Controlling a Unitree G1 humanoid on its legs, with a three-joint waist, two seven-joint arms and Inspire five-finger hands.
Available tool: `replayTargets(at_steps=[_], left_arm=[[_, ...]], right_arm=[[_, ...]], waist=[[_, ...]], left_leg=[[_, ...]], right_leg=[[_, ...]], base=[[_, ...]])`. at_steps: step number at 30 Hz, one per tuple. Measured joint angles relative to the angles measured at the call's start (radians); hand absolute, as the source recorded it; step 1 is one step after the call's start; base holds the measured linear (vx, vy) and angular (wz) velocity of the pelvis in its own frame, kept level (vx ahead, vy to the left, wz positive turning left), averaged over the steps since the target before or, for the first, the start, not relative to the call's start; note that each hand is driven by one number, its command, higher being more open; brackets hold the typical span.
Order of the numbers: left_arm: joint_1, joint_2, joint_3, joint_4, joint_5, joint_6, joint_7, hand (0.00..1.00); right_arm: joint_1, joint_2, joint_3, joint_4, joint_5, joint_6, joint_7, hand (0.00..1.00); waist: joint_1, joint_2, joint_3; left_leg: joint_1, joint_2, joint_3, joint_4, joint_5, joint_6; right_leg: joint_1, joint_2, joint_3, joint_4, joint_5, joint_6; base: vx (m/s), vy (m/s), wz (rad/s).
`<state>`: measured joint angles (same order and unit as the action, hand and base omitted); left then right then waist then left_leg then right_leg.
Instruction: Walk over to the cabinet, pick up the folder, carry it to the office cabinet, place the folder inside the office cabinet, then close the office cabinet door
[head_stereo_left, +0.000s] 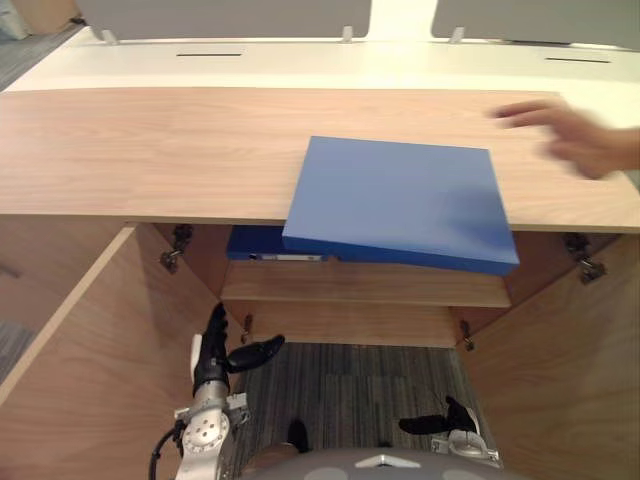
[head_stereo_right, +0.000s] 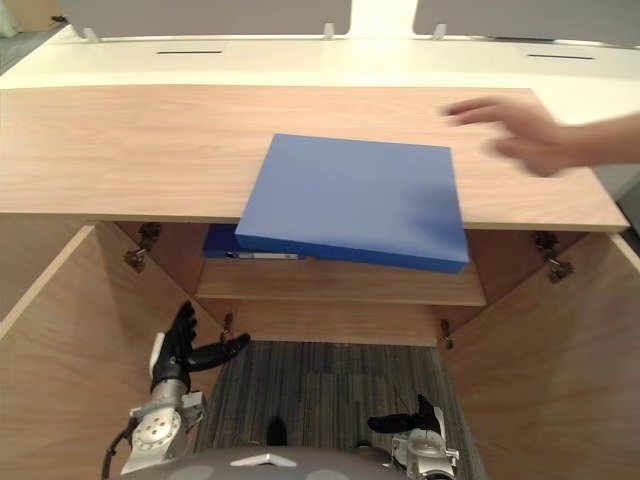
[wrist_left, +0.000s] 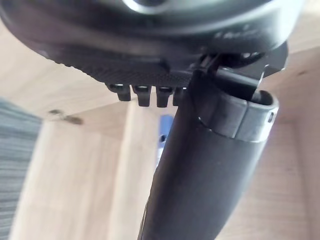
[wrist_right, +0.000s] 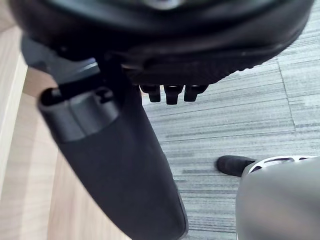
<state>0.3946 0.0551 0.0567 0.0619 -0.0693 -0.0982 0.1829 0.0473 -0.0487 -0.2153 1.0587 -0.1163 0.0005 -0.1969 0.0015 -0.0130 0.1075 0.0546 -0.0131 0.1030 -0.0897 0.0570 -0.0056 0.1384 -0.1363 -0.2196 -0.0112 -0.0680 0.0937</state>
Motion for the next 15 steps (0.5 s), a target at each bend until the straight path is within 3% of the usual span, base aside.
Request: replayTargets(at_steps=[4,9,15], left_arm=[[0.054,-0.014,-0.027,-0.204,-0.01,-0.01,-0.019,1.0],[0.061,-0.014,-0.07,-0.341,-0.042,-0.051,-0.05,1.0],[0.062,-0.032,-0.069,-0.524,-0.056,-0.054,-0.036,1.0]], right_arm=[[0.006,0.005,0.013,-0.022,-0.001,-0.001,0.022,1.0],[0.01,0.0,0.039,-0.027,-0.009,-0.005,0.023,1.0],[0.025,-0.023,0.04,-0.024,-0.017,-0.011,0.024,1.0]], waist=[[0.001,0.006,-0.002],[0.0,0.015,-0.003],[-0.002,0.026,-0.016]], left_leg=[[0.015,0.001,-0.017,0.0,0.0,0.0],[0.035,0.008,-0.013,-0.002,0.001,0.001],[0.039,0.014,-0.017,-0.005,0.008,-0.001]], right_leg=[[0.022,0.002,-0.008,0.002,0.0,-0.001],[0.023,0.003,-0.002,0.03,-0.01,-0.017],[0.025,0.004,0.002,0.042,-0.014,-0.019]], base=[[0.01,-0.022,0.13],[-0.08,-0.014,-0.05],[-0.1,-0.015,0.01]])
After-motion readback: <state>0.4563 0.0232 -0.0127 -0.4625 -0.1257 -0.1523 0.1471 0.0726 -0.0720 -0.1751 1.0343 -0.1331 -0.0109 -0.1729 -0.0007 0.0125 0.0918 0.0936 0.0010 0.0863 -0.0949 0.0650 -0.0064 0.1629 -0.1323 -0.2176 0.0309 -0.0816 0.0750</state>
